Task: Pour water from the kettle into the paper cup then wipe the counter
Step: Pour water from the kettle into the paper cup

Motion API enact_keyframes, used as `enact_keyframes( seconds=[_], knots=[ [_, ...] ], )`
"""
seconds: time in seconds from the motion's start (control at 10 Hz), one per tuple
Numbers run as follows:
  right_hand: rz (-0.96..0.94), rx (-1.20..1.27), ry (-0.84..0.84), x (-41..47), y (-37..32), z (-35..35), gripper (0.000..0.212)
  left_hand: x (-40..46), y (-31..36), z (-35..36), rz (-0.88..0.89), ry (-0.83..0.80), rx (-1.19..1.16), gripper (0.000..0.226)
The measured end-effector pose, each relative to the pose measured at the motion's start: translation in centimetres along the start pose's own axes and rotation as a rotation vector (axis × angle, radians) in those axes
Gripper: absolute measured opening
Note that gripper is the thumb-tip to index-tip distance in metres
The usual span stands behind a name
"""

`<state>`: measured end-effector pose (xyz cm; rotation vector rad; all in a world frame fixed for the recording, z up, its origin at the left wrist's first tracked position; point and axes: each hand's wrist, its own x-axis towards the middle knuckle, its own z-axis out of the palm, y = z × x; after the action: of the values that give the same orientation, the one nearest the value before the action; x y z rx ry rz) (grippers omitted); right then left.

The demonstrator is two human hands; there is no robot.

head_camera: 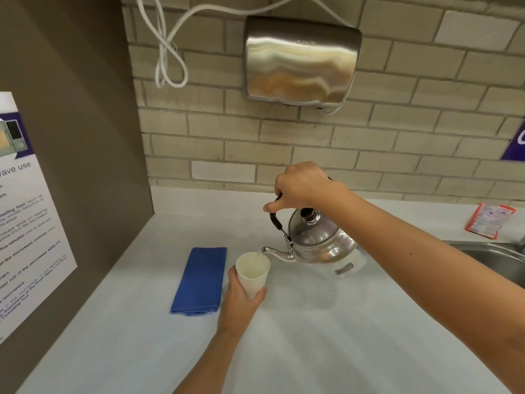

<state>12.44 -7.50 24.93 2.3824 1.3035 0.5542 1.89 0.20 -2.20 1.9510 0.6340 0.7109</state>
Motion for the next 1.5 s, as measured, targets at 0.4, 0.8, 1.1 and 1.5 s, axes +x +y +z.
enact_keyframes(
  seconds=[0.4,0.8,1.1,1.5],
  knots=[
    [0.009,0.001,-0.012,-0.2,0.04,-0.6,0.06,-0.06,0.05,0.07,0.009,0.003,0.004,0.079],
    [-0.023,-0.048,-0.006,0.06,-0.32,-0.76,0.062,0.02,-0.06,0.05,0.008,0.007,-0.015,0.077],
    [-0.023,-0.052,0.005,-0.22,-0.03,-0.87,0.062,0.13,-0.24,0.12,0.0,0.005,-0.015,0.08],
    [-0.018,-0.044,0.008,-0.57,0.18,-0.98,0.061,0.07,-0.24,0.1,0.012,0.011,-0.005,0.08]
  ],
)
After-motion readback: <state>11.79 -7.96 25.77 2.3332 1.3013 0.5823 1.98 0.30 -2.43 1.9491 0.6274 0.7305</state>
